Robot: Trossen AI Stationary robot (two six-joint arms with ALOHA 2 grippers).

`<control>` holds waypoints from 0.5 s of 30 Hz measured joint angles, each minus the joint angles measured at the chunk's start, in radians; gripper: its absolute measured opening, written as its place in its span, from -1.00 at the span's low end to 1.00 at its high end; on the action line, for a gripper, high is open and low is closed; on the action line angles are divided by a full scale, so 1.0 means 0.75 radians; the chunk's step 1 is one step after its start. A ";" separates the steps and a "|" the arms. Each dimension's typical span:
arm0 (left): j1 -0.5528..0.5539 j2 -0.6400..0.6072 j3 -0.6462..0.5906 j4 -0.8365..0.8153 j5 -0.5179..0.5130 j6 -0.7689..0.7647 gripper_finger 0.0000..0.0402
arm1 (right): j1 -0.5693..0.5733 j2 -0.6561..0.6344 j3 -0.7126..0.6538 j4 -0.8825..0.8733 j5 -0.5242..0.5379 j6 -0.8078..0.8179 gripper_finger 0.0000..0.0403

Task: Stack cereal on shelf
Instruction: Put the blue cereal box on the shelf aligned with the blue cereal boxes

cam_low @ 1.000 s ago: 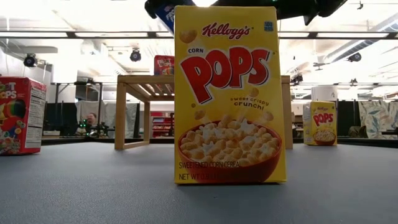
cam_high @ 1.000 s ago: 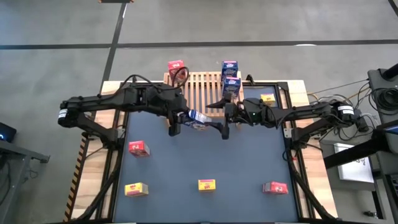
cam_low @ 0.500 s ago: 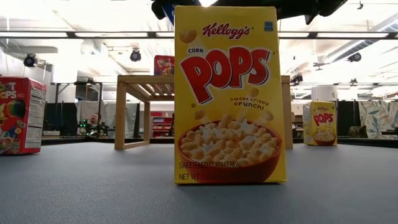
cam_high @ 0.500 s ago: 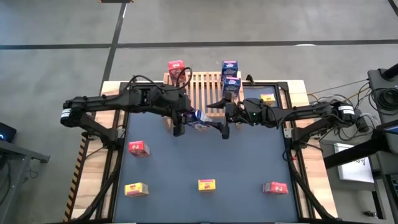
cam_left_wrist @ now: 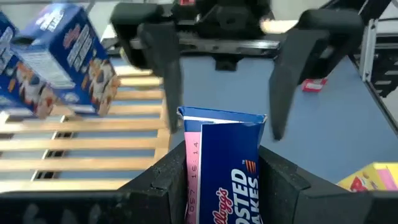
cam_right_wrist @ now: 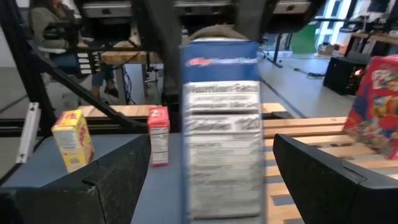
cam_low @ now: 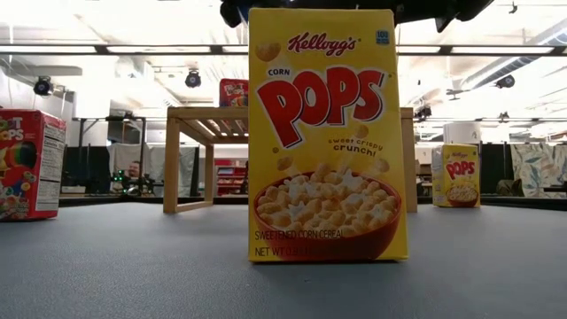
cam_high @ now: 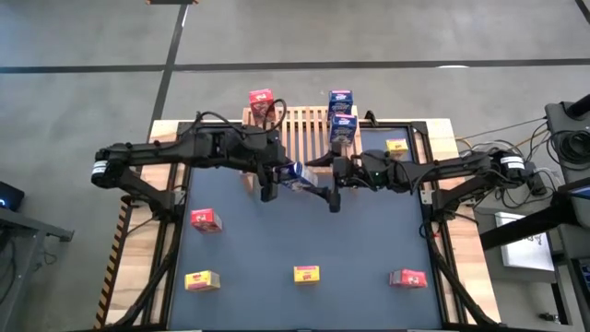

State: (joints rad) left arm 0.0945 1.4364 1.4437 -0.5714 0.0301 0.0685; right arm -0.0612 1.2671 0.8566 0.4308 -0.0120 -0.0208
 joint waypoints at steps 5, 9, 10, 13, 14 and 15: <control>0.000 0.000 0.000 0.024 0.000 0.021 -0.36 | 0.003 0.000 0.000 0.003 0.005 0.011 0.63; -0.001 0.000 0.000 0.037 0.007 0.038 -0.36 | 0.005 0.000 0.000 0.005 0.001 0.016 0.63; 0.000 0.000 0.000 0.046 0.013 0.038 -0.36 | 0.005 0.000 0.000 0.004 0.003 0.017 0.63; -0.001 -0.001 0.000 0.058 0.047 0.040 -0.35 | 0.004 0.000 0.000 0.006 0.007 0.018 0.63; -0.002 -0.001 0.000 0.064 0.053 0.041 -0.36 | 0.004 0.000 0.000 0.011 0.006 0.018 0.63; -0.004 -0.001 0.000 0.067 0.053 0.041 -0.35 | 0.004 0.000 0.000 0.013 0.006 0.018 0.63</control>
State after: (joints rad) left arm 0.0915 1.4361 1.4437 -0.5208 0.0701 0.0992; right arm -0.0586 1.2671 0.8566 0.4407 -0.0074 -0.0071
